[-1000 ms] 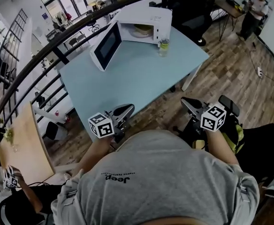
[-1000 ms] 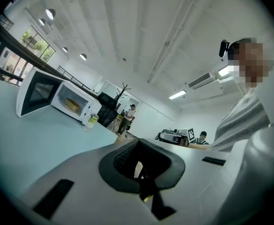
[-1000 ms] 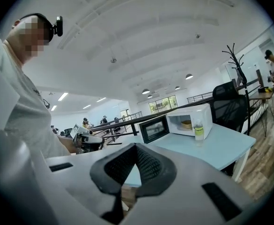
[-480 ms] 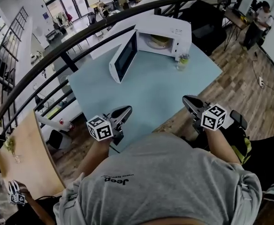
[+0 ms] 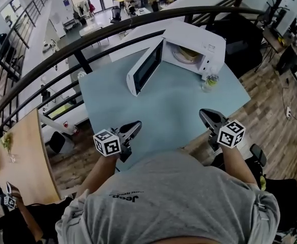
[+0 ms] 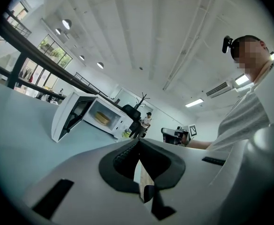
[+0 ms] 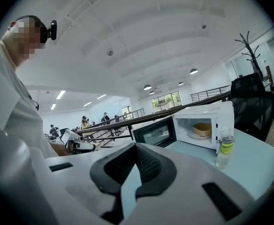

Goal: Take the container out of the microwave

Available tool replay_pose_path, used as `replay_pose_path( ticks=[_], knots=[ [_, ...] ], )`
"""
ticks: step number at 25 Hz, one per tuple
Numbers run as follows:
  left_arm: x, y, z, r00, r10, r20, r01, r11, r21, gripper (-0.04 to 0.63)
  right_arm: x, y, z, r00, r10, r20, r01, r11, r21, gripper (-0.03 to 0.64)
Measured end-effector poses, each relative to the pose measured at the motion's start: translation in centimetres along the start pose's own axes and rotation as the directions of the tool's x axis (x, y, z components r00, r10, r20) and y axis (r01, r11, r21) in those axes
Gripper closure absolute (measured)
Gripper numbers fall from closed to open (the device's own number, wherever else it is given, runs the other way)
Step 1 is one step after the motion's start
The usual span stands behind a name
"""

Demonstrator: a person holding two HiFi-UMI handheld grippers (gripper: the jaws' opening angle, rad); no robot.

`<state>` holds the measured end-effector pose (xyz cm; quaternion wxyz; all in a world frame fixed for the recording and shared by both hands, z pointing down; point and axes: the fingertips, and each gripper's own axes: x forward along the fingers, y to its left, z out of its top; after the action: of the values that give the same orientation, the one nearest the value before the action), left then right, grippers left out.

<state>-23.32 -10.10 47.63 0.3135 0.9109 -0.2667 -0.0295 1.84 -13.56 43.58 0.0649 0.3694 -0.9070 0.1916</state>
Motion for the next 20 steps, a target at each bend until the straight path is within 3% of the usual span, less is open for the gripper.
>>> replay_pose_path(
  ticks=[6,10,13,16,20],
  knots=[
    [9.1,0.5,0.7,0.997,0.066,-0.03,-0.065,0.997,0.035,0.577,0.8,-8.4,-0.4,0.996,0.09,-0.023,-0.09,0.996,0.008,0.598],
    [17.1,1.7,1.4,0.991,0.136,-0.002,-0.135,0.989,-0.064,0.577,1.3,-15.8,0.0,0.984,0.174,-0.047,-0.172,0.984,0.04,0.598],
    [22.5,3.1,1.0,0.982,0.185,-0.047,-0.189,0.977,-0.097,0.577,1.8,-20.4,1.2,0.977,0.209,-0.039,-0.207,0.978,0.032,0.598],
    [25.9,4.3,1.1,0.971,0.217,-0.101,-0.225,0.971,-0.075,0.577,2.2,-22.1,1.7,0.97,0.242,-0.033,-0.242,0.97,0.0,0.598],
    [29.2,5.2,1.6,0.966,0.21,-0.152,-0.218,0.975,-0.034,0.577,2.2,-22.6,1.0,0.964,0.262,-0.045,-0.263,0.965,-0.016,0.598]
  ],
)
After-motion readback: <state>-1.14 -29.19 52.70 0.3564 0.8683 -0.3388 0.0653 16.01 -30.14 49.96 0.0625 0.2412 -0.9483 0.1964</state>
